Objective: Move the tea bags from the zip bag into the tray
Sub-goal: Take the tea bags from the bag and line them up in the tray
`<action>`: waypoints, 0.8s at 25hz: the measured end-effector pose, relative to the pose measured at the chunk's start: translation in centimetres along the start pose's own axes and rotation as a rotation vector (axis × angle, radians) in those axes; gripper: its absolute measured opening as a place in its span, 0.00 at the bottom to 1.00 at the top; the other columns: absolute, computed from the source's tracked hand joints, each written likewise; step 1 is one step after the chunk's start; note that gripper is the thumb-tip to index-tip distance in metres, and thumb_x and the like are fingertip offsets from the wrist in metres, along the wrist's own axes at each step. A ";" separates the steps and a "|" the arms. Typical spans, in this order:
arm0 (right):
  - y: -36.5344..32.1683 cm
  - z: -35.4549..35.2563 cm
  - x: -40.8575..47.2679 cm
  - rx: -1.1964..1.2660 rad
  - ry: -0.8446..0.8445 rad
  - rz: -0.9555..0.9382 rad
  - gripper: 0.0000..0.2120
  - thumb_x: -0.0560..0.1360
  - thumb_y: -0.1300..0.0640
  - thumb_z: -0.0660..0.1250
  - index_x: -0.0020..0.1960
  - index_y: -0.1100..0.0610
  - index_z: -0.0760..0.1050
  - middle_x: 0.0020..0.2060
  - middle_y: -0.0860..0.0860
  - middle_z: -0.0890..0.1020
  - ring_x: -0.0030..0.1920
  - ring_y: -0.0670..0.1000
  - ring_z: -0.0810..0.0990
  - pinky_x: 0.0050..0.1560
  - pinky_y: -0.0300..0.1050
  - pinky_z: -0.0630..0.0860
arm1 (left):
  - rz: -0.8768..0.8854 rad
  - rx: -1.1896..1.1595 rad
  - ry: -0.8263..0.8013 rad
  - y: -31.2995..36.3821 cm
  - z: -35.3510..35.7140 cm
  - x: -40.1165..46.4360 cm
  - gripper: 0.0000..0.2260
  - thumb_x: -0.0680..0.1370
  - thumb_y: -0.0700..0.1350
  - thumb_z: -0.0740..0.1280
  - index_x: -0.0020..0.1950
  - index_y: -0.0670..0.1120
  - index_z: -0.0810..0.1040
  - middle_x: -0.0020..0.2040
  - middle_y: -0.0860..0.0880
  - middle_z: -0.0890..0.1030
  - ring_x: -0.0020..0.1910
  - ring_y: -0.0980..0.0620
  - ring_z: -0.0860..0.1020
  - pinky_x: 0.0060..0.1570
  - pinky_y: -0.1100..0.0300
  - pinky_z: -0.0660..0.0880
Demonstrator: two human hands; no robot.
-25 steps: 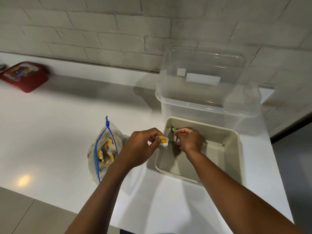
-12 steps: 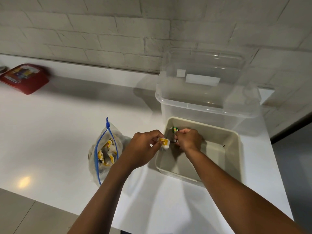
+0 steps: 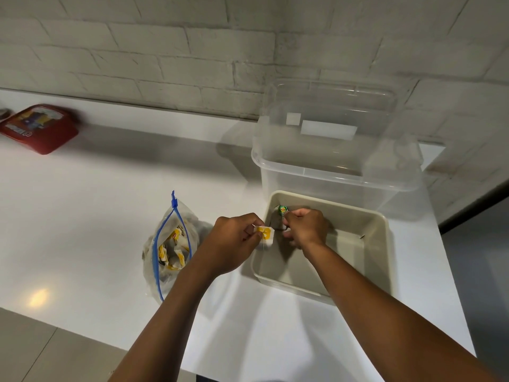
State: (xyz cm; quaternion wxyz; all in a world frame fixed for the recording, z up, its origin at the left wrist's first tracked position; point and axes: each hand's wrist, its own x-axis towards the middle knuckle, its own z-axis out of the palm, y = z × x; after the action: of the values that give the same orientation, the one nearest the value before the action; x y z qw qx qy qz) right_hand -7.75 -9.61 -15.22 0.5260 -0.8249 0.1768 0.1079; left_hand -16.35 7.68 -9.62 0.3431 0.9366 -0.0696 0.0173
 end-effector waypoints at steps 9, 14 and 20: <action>-2.5 -6.3 -6.2 0.186 -0.484 -0.168 0.12 0.78 0.62 0.64 0.52 0.51 0.84 0.42 0.49 0.85 0.35 0.45 0.77 0.27 0.39 0.67 | 0.000 -0.048 0.061 1.8 -0.7 1.5 0.03 0.78 0.48 0.69 0.50 0.53 0.82 0.40 0.58 0.84 0.42 0.62 0.81 0.44 0.72 0.70; -1.0 -8.0 -6.6 0.099 -0.389 -0.386 0.04 0.76 0.60 0.71 0.46 0.51 0.83 0.38 0.48 0.84 0.37 0.45 0.79 0.39 0.38 0.73 | -0.024 -0.139 0.002 3.2 1.3 3.3 0.05 0.76 0.48 0.72 0.51 0.51 0.82 0.43 0.56 0.86 0.43 0.60 0.82 0.49 0.58 0.78; 1.0 -6.0 -2.1 -0.059 -0.182 -0.265 0.06 0.73 0.60 0.71 0.39 0.53 0.80 0.32 0.49 0.84 0.30 0.45 0.78 0.33 0.39 0.72 | -0.054 0.019 0.202 2.1 1.6 3.3 0.10 0.75 0.48 0.72 0.56 0.54 0.81 0.49 0.57 0.83 0.37 0.56 0.79 0.45 0.60 0.76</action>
State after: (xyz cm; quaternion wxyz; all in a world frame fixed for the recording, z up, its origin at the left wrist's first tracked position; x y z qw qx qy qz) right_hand -10.15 -15.03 -12.72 0.5251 -0.8428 0.0147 0.1171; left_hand -13.45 4.67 -9.23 0.3399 0.9347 -0.0092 0.1031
